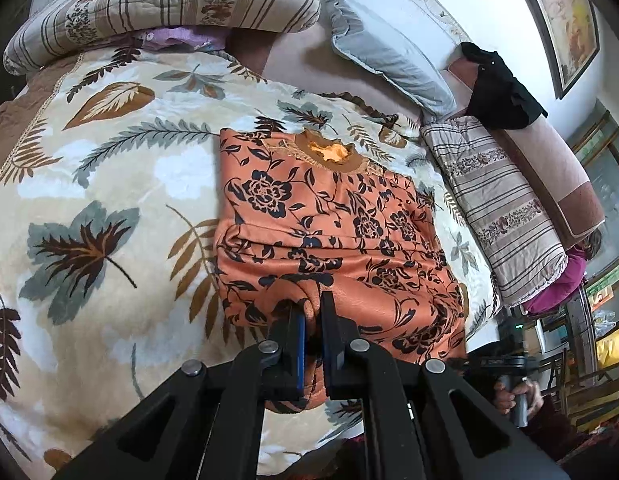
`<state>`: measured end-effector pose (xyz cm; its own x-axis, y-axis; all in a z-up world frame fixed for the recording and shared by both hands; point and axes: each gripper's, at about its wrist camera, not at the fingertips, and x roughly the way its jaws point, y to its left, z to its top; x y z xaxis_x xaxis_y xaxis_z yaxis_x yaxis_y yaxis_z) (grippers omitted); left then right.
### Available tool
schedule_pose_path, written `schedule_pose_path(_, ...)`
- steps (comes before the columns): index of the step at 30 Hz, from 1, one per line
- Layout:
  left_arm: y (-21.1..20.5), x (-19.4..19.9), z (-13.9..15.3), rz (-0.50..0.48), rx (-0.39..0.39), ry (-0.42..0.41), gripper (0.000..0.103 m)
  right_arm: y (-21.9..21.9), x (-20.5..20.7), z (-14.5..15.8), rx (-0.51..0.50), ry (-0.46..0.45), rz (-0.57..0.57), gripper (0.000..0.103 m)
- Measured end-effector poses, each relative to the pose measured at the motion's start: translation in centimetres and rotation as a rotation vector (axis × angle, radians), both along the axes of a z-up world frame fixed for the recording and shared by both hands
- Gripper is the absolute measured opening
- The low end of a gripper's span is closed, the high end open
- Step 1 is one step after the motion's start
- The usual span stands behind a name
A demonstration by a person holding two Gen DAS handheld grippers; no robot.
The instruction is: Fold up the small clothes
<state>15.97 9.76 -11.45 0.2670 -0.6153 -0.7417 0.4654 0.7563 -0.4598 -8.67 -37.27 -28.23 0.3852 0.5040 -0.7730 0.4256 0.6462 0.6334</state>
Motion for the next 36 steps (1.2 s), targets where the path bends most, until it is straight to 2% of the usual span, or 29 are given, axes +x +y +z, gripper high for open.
schedule_pose_path(2, 0.2, 0.2, 0.0, 0.0, -0.004, 0.004, 0.006, -0.2, 0.0, 2.8, -0.008, -0.061, 0.016, 0.009)
schedule_pose_path(4, 0.2, 0.8, 0.0, 0.003, -0.012, 0.011, 0.006, -1.2, 0.5, 6.5, 0.009, -0.175, 0.006, 0.009)
schedule_pose_path(8, -0.7, 3.1, 0.7, 0.018, -0.023, 0.006, 0.006, -4.2, 3.9, 12.7, -0.037, -0.375, -0.05, 0.009)
schedule_pose_path(11, -2.0, 5.9, 1.4, 0.026, -0.013, -0.01, 0.006, -7.1, 7.6, 14.9, -0.085, -0.468, -0.119, 0.009)
schedule_pose_path(12, -2.5, 6.9, 1.5, 0.032, -0.01, -0.008, 0.006, -8.3, 10.0, 15.3, -0.094, -0.489, -0.153, 0.009)
schedule_pose_path(16, -4.4, 12.9, 0.2, 0.091, 0.02, 0.028, 0.007, -12.1, 17.7, 14.3, -0.097, -0.511, -0.283, 0.009)
schedule_pose_path(19, -5.9, 18.4, -3.8, 0.153, 0.043, 0.112, 0.008, -15.0, 22.2, 10.3, -0.025, -0.479, -0.4, 0.013)
schedule_pose_path(21, -6.4, 20.4, -6.4, 0.22, 0.082, 0.156, 0.011, -16.5, 24.3, 7.1, -0.012, -0.449, -0.487, 0.014)
schedule_pose_path(22, -6.3, 21.1, -7.9, 0.25, 0.082, 0.19, 0.011, -17.1, 24.6, 6.0, -0.01, -0.424, -0.513, 0.021)
schedule_pose_path(23, -6.3, 21.3, -8.8, 0.268, 0.075, 0.209, 0.011, -17.5, 24.8, 5.0, -0.023, -0.384, -0.522, 0.04)
schedule_pose_path(24, -6.0, 21.3, -9.6, 0.289, 0.057, 0.212, 0.011, -18.0, 25.0, 4.4, -0.035, -0.345, -0.519, 0.051)
schedule_pose_path(25, -5.6, 20.8, -9.8, 0.31, 0.03, 0.198, 0.011, -18.2, 24.9, 4.5, -0.046, -0.345, -0.517, 0.063)
schedule_pose_path(26, -5.2, 20.4, -9.5, 0.328, 0.007, 0.178, 0.012, -18.0, 24.6, 5.2, -0.077, -0.373, -0.506, 0.063)
schedule_pose_path(28, -3.9, 18.3, -7.6, 0.392, -0.061, 0.069, 0.018, -16.5, 24.2, 7.5, -0.183, -0.434, -0.4, 0.063)
schedule_pose_path(29, -2.9, 17.1, -6.2, 0.433, -0.104, -0.006, 0.036, -15.2, 24.0, 8.6, -0.231, -0.47, -0.331, 0.063)
schedule_pose_path(30, -2.1, 16.4, -5.2, 0.466, -0.138, -0.056, 0.061, -13.4, 23.9, 9.7, -0.27, -0.503, -0.266, 0.063)
schedule_pose_path(32, -0.3, 14.2, -3.0, 0.578, -0.202, -0.157, 0.077, -9.9, 24.0, 10.6, -0.3, -0.521, -0.143, 0.063)
schedule_pose_path(33, 0.2, 12.7, -2.3, 0.619, -0.213, -0.188, 0.077, -7.7, 24.4, 10.6, -0.302, -0.515, -0.067, 0.063)
schedule_pose_path(34, -0.1, 11.7, -2.0, 0.603, -0.19, -0.185, 0.077, -5.4, 24.6, 10.3, -0.306, -0.506, 0.003, 0.063)
schedule_pose_path(36, -2.0, 10.5, -2.4, 0.475, -0.138, -0.147, 0.077, -0.3, 25.1, 9.3, -0.314, -0.475, 0.153, 0.061)
